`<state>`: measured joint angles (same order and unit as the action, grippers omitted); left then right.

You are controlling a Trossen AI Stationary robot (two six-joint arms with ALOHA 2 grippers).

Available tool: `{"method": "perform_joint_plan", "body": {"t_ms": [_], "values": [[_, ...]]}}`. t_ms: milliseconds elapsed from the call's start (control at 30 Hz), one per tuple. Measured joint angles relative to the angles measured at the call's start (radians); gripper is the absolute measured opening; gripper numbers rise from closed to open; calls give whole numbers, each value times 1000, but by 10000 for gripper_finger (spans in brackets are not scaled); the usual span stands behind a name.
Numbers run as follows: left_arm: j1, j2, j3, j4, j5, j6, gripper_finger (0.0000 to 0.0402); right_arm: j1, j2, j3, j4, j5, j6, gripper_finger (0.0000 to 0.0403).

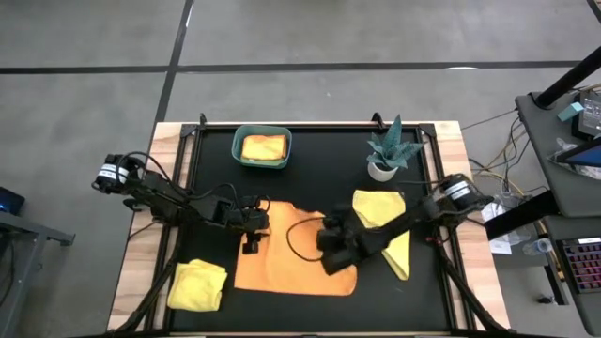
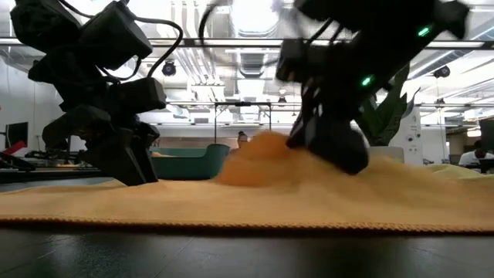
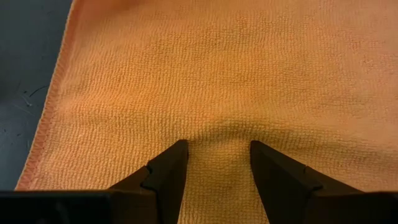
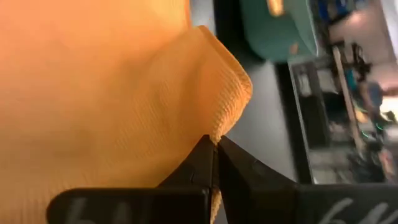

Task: Fold microfiber towels
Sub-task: Fold the orange microfiber cloth

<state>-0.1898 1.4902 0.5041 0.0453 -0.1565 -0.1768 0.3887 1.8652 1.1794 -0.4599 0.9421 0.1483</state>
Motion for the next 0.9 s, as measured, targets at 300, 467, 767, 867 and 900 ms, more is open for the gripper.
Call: {"method": "perform_joint_plan", "body": {"t_ms": [300, 467, 767, 867, 900], "values": [[0, 0, 0, 1, -4, 0, 163, -64, 176, 175, -175, -264, 73, 9], [-1, 0, -1, 2, -5, 0, 163, -71, 136, 174, -154, -302, 81, 29], [-1, 0, -1, 1, -5, 3, 163, -104, 40, 173, -155, -509, 142, 118], [-1, 0, -2, 2, -5, 3, 163, -101, 1, 174, -160, -552, 104, 149], [0, 0, -2, 2, -5, 3, 163, -101, -11, 173, -170, -554, 97, 158]]}}
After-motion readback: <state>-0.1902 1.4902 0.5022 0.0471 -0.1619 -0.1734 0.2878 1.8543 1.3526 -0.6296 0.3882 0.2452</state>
